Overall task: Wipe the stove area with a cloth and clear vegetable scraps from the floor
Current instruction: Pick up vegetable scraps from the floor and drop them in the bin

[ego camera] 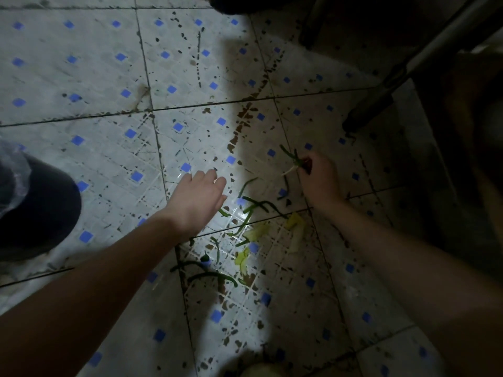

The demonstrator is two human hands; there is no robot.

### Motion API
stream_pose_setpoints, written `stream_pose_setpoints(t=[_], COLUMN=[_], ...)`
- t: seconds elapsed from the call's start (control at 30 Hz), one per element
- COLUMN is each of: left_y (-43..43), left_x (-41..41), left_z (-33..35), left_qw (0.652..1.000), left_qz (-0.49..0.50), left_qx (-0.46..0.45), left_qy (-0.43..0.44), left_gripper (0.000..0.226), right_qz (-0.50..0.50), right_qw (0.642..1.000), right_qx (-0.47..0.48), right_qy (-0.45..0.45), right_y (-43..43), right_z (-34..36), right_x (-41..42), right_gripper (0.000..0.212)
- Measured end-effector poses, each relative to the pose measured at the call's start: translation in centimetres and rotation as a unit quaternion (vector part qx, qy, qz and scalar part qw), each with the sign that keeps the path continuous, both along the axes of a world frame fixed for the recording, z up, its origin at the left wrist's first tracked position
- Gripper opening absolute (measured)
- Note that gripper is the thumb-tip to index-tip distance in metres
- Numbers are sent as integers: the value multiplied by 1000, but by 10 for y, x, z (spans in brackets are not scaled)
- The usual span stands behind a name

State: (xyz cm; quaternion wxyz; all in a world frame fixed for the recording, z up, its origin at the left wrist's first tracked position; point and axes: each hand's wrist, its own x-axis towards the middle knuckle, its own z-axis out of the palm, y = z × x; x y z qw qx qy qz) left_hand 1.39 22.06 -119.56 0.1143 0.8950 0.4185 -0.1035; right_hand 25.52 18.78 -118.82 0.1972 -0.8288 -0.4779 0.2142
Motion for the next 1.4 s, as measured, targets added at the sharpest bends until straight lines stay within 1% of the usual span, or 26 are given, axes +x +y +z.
stream_pose_setpoints(t=[0.17, 0.3, 0.47, 0.53, 0.6, 0.7, 0.8, 0.9, 1.03, 1.13, 1.17, 1.27, 1.4], left_y=[-3, -10, -13, -13, -12, -13, -16, -15, -1, 5, 6, 11, 14], left_x=[26, 46, 65, 69, 71, 74, 79, 77, 73, 86, 94, 120, 137], left_z=[-5, -13, -23, -24, -26, -29, -32, -34, -24, -18, -17, -17, -22], left_qw=[999, 999, 999, 998, 997, 996, 995, 994, 987, 984, 985, 993, 991], left_qz=[-29, -37, -11, 8, 5, -36, -55, -73, -103, -108, -104, -83, -124], left_qx=[15, -9, -39, -44, -44, -38, -46, -45, -52, -54, -58, -59, -37], left_qy=[-6, -16, -29, -40, -56, -74, -64, -63, -107, -131, -123, -65, -25], left_gripper=[31, 32, 47, 49, 45, 28, 30, 31, 21, 25, 26, 33, 38], right_qz=[-35, -36, -20, -10, 3, 13, 18, 24, 13, 18, 19, 16, -2], right_qw=[999, 999, 1000, 1000, 1000, 1000, 1000, 1000, 1000, 1000, 1000, 1000, 999], right_qx=[16, 14, 1, 0, 8, 18, 19, 12, 7, 8, 6, 10, 30], right_qy=[-27, -23, -10, -8, -2, 1, -10, -12, 2, 0, 0, 1, 12], right_y=[-19, -32, -39, -40, -41, -41, -40, -39, -39, -38, -38, -39, -39], right_z=[12, 16, 14, 12, 11, 10, 8, 5, 5, 4, 4, 5, 12], right_x=[20, 28, 26, 24, 22, 22, 25, 28, 30, 30, 29, 30, 37], right_gripper=[17, 15, 13, 10, 10, 16, 13, 15, 15, 13, 13, 14, 14])
